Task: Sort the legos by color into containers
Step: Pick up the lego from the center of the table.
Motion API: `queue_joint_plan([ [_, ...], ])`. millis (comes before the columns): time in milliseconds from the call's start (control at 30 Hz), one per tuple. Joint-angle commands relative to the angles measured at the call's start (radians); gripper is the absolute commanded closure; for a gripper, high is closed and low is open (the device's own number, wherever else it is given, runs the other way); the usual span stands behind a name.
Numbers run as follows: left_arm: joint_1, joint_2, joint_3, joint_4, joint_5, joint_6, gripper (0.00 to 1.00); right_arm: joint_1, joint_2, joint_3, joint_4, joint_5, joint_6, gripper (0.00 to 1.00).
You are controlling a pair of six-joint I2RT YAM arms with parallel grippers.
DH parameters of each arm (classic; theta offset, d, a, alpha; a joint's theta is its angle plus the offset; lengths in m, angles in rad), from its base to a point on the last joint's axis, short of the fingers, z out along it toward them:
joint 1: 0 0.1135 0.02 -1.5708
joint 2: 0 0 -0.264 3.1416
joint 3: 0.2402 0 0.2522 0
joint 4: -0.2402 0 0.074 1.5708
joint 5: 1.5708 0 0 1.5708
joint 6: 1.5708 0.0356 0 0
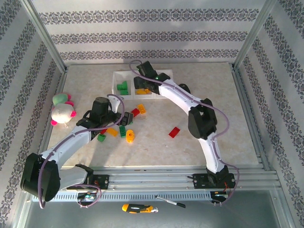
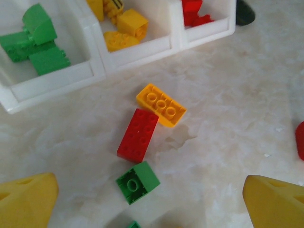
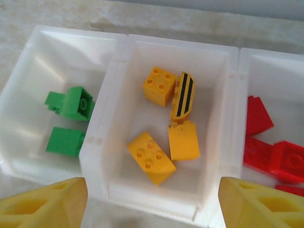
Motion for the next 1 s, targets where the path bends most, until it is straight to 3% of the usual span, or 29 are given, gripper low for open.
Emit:
queue_joint_plan([
  [0,-0.010,-0.011,0.000,-0.040,0.010,0.008,0.01,0.011,-0.174,-0.227,0.108,0.060,0.036,0.25],
  [300,-0.030,-0.052,-0.082,0.166,0.233,0.128,0.01,0.041,-0.559,-0.856,0.103,0.195,0.377,0.19],
  [467,-0.044,-0.005,-0.054,0.183,0.319,0.167,0.01,0.063,-0.658,-1.069,0.070,0.197,0.551,0.19],
  [667,-0.060,0.049,-0.037,0.213,0.404,0.187,0.01,0.067,-0.614,-1.095,0.055,0.095,0.632,0.18],
  [967,-0.070,0.045,-0.040,0.191,0.397,0.199,0.01,0.069,-0.516,-1.032,0.012,0.068,0.653,0.26],
])
